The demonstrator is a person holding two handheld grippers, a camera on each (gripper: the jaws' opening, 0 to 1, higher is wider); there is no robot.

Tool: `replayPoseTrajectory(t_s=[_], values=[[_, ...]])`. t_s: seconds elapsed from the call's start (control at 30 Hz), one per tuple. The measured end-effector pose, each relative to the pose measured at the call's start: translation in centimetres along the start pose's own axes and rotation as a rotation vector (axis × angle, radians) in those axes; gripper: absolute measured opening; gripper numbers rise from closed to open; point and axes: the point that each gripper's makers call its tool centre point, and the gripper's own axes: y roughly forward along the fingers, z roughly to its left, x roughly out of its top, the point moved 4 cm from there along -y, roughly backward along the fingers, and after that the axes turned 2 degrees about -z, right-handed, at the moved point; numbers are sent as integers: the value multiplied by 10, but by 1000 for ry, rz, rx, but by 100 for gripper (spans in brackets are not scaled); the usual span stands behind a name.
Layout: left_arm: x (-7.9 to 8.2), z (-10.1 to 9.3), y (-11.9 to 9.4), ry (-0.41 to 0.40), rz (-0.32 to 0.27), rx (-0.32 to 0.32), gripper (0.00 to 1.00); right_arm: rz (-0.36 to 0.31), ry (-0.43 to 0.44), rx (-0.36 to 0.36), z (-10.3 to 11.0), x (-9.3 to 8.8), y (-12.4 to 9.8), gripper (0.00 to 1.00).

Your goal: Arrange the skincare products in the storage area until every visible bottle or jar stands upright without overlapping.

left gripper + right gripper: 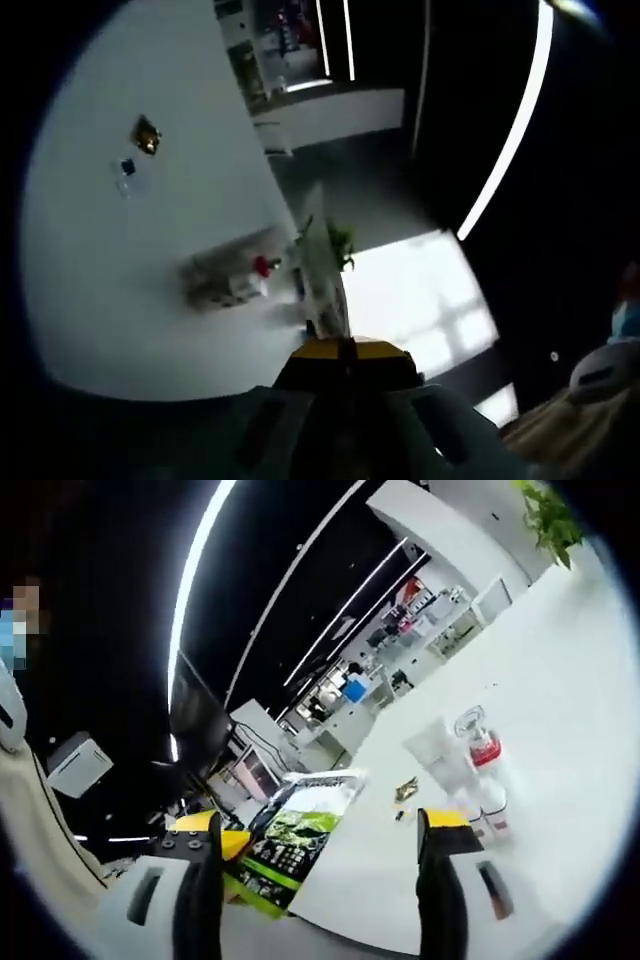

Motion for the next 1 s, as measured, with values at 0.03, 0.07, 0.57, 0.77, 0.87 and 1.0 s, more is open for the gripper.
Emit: replayPoseTrajectory(t_s=[0.03, 0.07, 0.57, 0.77, 0.87, 1.0], values=[[0, 1, 0, -1, 0, 5, 0, 5, -17, 3, 1, 0, -1, 85], [1, 3, 1, -2, 1, 9, 0, 12, -38, 6, 3, -1, -2, 86], [4, 25, 10, -4, 24, 86, 0, 138, -219, -11, 0, -30, -13, 100], [4, 37, 13, 17, 52, 132, 0, 132, -256, -84, -14, -34, -23, 100], [4, 43, 15, 32, 71, 158, 0, 161, -323, -126, -20, -38, -28, 99], [6, 51, 16, 32, 71, 186, 0, 173, -363, -144, -22, -42, -30, 99]])
